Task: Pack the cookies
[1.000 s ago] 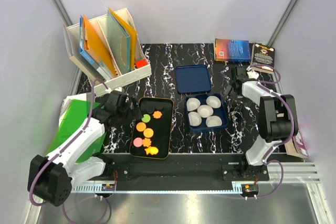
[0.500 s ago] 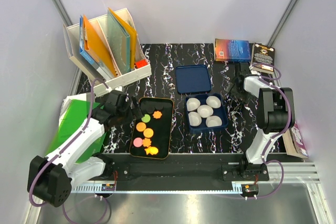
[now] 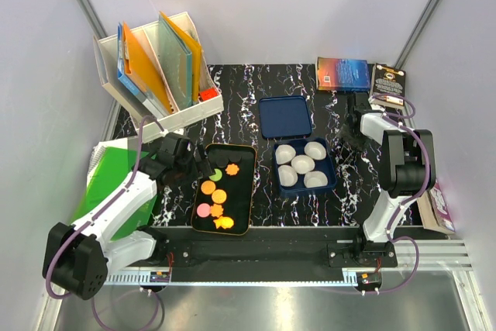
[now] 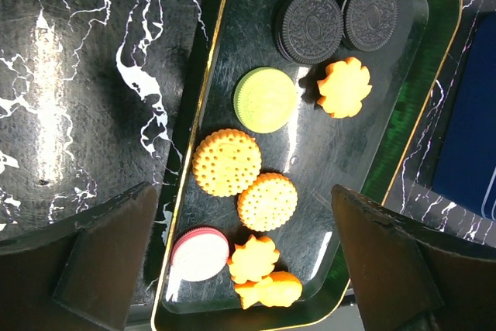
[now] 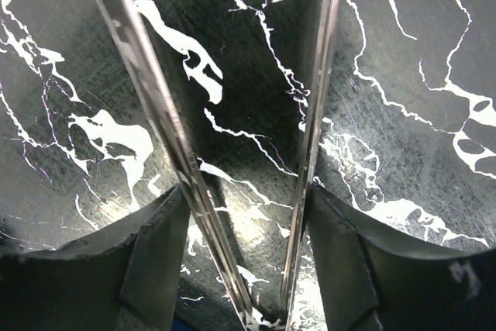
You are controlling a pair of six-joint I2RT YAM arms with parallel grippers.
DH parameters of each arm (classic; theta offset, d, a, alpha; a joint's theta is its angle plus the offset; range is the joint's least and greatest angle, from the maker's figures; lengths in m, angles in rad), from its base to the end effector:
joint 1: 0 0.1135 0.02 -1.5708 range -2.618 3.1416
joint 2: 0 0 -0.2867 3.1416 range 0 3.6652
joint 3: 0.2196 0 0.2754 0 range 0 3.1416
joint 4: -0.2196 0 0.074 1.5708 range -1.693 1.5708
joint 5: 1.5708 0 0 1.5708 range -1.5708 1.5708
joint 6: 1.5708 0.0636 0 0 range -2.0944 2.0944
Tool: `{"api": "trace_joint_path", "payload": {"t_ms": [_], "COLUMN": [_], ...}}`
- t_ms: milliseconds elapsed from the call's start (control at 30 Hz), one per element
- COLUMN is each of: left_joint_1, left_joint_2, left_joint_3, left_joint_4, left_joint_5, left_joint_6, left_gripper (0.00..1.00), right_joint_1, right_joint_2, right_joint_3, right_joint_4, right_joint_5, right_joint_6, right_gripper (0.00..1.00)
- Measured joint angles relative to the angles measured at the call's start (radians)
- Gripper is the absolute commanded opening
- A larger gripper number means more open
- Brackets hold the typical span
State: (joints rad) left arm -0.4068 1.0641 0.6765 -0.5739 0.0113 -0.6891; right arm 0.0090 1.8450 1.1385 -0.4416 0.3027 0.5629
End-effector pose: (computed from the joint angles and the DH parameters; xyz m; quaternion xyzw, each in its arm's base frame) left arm 0.2120 -0.0921 0.2053 -0.1325 0.9447 -0.1609 0.2532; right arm 0.3964 -0.0154 0.1378 0.2947 0.9211 -0.0829 0.2405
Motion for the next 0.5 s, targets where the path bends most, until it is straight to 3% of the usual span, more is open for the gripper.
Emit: {"api": "trace_joint_path", "payload": {"t_ms": [133,200,467,500], "left_joint_1": [0.000,0.000,0.000,0.000], "left_joint_2": [0.000,0.000,0.000,0.000], "left_joint_3": [0.000,0.000,0.000,0.000], "left_joint_4": [0.000,0.000,0.000,0.000], "left_joint_5": [0.005,0.006,0.012,0.013], "left_joint_6": [0.000,0.000,0.000,0.000], "left_gripper": [0.99,0.99,0.99,0.99], "right_joint_1": [-0.001,-0.001,-0.003,-0.003], "right_joint_2": [0.000,0.000,-0.040,-0.056], "right_joint_3": [0.000,0.000,-0.053,-0.071], "right_joint_4": [-0.002,-0.002,0.026,0.025], "right_joint_5": [0.000,0.000,-0.003,-0.006], "right_joint_6": [0.001,0.001,0.010,0.012], "right_gripper": [0.62,0.51,0.46,0.36]}}
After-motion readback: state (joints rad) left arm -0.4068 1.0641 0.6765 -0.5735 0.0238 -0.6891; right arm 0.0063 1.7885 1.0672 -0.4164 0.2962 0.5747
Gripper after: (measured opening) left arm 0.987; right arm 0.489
